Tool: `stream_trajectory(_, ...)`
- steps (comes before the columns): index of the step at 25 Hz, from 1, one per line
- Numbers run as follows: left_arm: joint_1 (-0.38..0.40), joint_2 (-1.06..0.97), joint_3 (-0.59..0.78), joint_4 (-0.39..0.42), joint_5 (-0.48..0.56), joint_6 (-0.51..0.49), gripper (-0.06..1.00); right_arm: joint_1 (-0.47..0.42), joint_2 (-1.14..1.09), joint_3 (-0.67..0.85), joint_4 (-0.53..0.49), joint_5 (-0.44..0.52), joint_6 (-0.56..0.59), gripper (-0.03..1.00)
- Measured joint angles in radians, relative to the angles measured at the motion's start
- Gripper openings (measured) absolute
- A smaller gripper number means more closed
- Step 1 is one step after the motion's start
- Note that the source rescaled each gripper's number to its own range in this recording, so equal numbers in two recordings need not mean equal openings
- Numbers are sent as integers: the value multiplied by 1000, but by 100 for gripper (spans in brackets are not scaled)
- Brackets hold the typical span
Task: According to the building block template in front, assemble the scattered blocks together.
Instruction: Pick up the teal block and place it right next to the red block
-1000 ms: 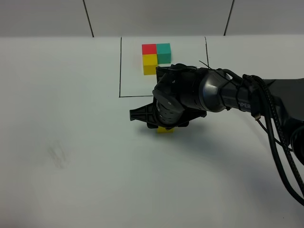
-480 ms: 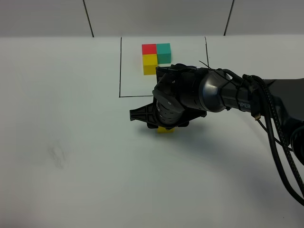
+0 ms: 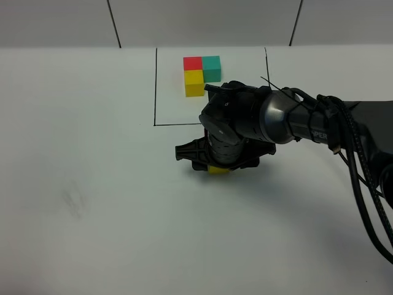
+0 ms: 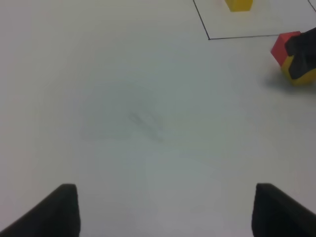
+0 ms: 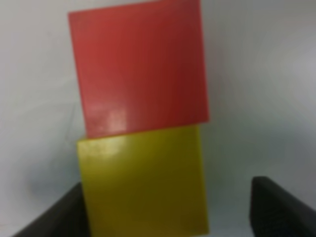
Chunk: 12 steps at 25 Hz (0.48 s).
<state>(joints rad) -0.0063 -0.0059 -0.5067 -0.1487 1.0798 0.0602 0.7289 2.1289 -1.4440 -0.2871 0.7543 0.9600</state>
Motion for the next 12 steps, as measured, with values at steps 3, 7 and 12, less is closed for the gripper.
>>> stream_trajectory(3, 0, 0, 0, 0, 0, 0, 69, 0, -44, 0, -21, 37, 1, 85)
stream_trajectory(7, 0, 0, 0, 0, 0, 0, 69, 0, -126, 0, -59, 82, -8, 98)
stream_trajectory(12, 0, 0, 0, 0, 0, 0, 69, -13, -267, 0, -142, 269, -82, 100)
